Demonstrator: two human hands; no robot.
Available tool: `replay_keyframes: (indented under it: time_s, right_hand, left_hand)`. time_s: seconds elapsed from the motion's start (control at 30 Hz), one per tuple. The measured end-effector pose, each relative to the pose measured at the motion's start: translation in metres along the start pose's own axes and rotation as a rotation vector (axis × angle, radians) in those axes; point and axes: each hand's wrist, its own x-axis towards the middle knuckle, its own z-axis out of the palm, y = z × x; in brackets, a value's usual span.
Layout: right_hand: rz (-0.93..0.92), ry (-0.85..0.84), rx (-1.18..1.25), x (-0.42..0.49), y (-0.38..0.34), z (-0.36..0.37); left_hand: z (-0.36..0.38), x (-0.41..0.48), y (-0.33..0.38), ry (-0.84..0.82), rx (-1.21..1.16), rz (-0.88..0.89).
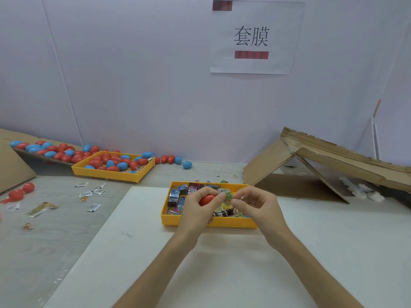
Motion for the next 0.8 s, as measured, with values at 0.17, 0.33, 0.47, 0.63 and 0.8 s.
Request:
replay_keyframes:
  time_s: [0.17,0.33,0.47,0.63,0.8]
  right_hand:
    - [-0.019,-0.018,0.038,-0.0019,-0.0012,0.0009]
    - [-0.050,0.012,-0.013,-0.0004,0.0008,0.0022]
    - [-0.096,0.064,-0.028,-0.0008,0.0002,0.0018]
    - [-0.157,0.086,-0.103,-0.0025,-0.0011,0.0052]
    - [0.035,-0.012,0.141,-0.0018,-0.0052,0.0032]
  left_hand:
    - [-0.0006,0.0005,0.0004,0.003,-0.015,-0.004]
    - [-0.0005,0.0007,0.0003,0.015,-0.022,-0.011]
    - [0.0007,-0.0008,0.0004,-0.015,-0.021,0.000]
    - [0.0010,-0.0010,0.0001,-0.006,-0.016,-0.008]
    - [0.0009,-0.0014,-0.0009,-0.009,0.021,0.051]
